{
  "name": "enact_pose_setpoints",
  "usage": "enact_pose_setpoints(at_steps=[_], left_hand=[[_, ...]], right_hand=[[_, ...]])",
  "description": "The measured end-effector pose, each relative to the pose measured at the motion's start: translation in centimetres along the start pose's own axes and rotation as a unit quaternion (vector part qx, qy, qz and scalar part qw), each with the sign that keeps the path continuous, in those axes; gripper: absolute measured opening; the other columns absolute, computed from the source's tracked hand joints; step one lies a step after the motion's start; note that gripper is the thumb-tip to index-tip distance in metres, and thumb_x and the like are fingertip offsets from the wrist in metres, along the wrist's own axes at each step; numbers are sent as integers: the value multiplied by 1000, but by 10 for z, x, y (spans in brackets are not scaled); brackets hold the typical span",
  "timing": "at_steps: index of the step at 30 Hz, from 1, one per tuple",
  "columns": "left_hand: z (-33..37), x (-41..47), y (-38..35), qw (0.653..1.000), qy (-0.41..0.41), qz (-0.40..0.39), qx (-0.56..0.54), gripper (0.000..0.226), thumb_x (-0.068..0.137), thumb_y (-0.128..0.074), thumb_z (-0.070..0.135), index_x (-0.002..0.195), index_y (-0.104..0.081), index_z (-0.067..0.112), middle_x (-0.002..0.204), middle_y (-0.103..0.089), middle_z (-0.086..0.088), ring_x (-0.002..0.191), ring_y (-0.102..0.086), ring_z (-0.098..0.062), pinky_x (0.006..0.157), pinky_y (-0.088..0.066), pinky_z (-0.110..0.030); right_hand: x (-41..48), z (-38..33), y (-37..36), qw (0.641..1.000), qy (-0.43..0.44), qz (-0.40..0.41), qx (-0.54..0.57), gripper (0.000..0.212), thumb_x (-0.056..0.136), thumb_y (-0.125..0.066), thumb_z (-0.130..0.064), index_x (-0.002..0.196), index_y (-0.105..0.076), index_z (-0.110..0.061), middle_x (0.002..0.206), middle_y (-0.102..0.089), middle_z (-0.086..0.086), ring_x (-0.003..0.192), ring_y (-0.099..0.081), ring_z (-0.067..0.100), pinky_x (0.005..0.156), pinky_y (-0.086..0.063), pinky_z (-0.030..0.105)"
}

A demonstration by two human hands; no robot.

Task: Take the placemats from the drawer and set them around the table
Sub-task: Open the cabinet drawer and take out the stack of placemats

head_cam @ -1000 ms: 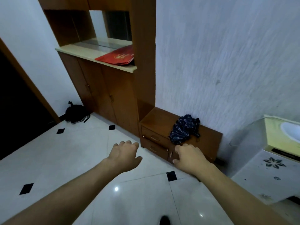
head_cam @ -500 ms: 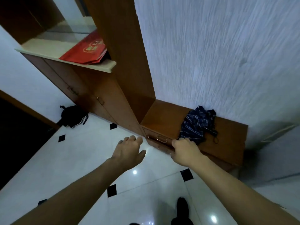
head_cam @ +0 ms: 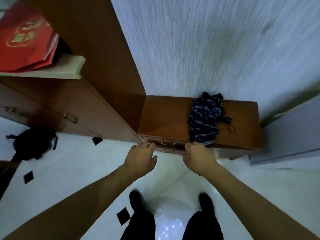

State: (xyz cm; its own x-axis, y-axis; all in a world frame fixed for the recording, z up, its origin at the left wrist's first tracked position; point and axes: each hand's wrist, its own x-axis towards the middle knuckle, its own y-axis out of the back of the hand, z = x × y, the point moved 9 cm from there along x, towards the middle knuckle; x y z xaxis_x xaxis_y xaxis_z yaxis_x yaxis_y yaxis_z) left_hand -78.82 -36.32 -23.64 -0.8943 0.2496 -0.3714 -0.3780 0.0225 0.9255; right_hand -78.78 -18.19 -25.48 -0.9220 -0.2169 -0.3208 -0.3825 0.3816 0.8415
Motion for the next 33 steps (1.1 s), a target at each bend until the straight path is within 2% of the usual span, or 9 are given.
enact_pose_setpoints(at_steps=[6,13,16,18,21,22,24,28,33], left_hand=[[-51,65,-71,998,-67,-12,-4,42,93,-46,36,129,-48,15,127,-58,-8,116,-51,-27,95,-43,-39],[-89,133,-205,998,-40,-34,-42,38,93,-47,33,127,-51,15,121,-61,-7,109,-53,-24,88,-45,-34],[-94,159,-254,991,4,-37,-127,33,93,-53,31,121,-54,14,113,-64,-6,101,-59,-21,81,-47,-28],[-104,177,-285,965,94,-30,-245,21,91,-60,26,105,-58,11,95,-66,-6,88,-64,-20,71,-44,-22],[-122,201,-336,870,258,-42,-418,16,89,-63,20,97,-63,7,89,-66,-6,84,-62,-21,72,-43,-24],[-124,209,-351,838,296,-42,-456,16,89,-62,21,98,-65,8,90,-67,-6,86,-63,-23,73,-45,-27],[-123,227,-377,810,323,-38,-488,16,90,-60,21,97,-67,9,90,-68,-7,89,-64,-26,74,-47,-30],[-115,259,-399,834,307,-10,-458,18,95,-55,27,100,-63,12,92,-63,-4,82,-53,-20,76,-41,-28],[-112,294,-433,826,323,-19,-462,21,98,-49,24,105,-62,8,93,-63,-6,77,-57,-21,67,-42,-27]], right_hand=[[39,-4,-90,996,-65,41,52,19,89,-57,-26,96,-57,-8,91,-60,9,84,-56,26,61,-40,30],[93,53,-212,991,-119,5,58,17,91,-57,-26,87,-55,-10,77,-48,0,70,-48,17,56,-44,31],[111,86,-259,984,-153,-17,89,18,91,-59,-25,80,-51,-13,71,-49,-1,66,-52,16,58,-49,32],[123,120,-286,943,-253,-9,216,21,89,-63,-22,74,-51,-13,66,-52,-1,61,-53,13,56,-45,26],[136,156,-335,761,-431,-6,486,15,91,-62,-20,83,-58,-8,72,-57,6,64,-54,16,62,-48,27],[145,161,-346,718,-456,0,525,15,93,-61,-20,90,-60,-6,75,-59,8,67,-57,17,64,-51,29],[166,167,-366,685,-472,13,555,20,95,-59,-20,104,-62,-3,79,-62,7,69,-60,18,69,-55,31],[208,161,-398,642,-461,-11,612,17,99,-51,-15,107,-62,-4,94,-59,8,68,-55,16,89,-54,35],[244,176,-425,639,-466,35,610,13,97,-57,-20,106,-61,-12,95,-64,4,74,-62,12,79,-56,33]])
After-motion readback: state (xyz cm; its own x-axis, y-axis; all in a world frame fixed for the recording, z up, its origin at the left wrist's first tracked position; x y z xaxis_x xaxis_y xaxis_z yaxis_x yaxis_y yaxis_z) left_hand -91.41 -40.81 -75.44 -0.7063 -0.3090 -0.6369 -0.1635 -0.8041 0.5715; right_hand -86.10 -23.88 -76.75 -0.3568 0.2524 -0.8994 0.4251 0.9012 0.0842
